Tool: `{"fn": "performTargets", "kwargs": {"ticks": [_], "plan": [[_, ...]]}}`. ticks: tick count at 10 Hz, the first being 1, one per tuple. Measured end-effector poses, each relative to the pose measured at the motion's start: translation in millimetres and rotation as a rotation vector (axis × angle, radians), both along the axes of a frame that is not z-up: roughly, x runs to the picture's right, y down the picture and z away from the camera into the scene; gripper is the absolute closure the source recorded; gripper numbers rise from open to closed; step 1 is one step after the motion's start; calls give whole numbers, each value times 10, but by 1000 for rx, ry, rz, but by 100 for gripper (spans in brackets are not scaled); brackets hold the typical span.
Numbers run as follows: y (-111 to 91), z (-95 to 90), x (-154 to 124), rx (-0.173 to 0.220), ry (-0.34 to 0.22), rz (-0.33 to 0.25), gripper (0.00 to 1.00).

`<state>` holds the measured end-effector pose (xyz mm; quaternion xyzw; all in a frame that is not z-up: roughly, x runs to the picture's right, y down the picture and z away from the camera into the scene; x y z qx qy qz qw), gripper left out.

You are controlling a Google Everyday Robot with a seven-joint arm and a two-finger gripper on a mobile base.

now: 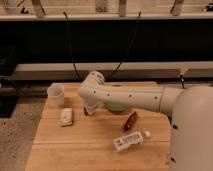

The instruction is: Knock the eraser over

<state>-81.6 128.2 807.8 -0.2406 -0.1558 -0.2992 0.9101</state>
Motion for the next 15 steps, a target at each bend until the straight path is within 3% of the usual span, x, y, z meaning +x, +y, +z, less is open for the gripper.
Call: {"fn": "performTargets", "kwargs": {"ticks": [6, 12, 15], "plan": [[-217, 210, 69, 30, 3, 36, 100], [-390, 371, -164, 72, -47, 31, 100], [-453, 385, -227, 111, -99, 29, 100]]}}
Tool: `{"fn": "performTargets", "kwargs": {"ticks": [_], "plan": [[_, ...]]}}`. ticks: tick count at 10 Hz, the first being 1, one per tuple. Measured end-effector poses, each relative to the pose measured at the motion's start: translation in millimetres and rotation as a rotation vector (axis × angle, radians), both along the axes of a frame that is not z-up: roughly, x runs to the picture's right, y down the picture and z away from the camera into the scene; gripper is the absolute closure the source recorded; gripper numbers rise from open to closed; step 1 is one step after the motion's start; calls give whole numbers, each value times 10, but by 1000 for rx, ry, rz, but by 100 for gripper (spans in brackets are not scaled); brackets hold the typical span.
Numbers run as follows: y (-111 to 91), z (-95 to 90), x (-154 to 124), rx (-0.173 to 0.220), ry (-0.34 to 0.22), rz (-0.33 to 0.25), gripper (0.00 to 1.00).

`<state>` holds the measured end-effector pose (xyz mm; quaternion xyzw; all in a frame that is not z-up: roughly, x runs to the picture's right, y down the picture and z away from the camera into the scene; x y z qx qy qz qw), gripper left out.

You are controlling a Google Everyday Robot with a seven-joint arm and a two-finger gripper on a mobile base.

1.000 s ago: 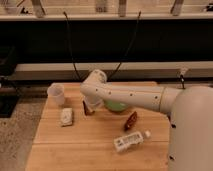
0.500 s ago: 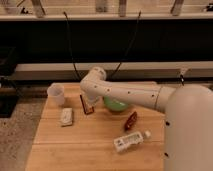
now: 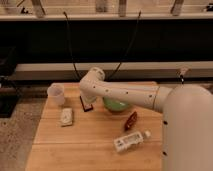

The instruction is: Knock the eraser over

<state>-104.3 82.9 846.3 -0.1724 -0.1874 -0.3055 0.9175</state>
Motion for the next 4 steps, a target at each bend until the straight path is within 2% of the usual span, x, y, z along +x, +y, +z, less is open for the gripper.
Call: {"fn": "performTargets", "kwargs": {"ticks": [1, 4], "plan": [[-6, 0, 1, 10, -11, 4, 100], [99, -37, -175, -18, -11, -19, 100]]}}
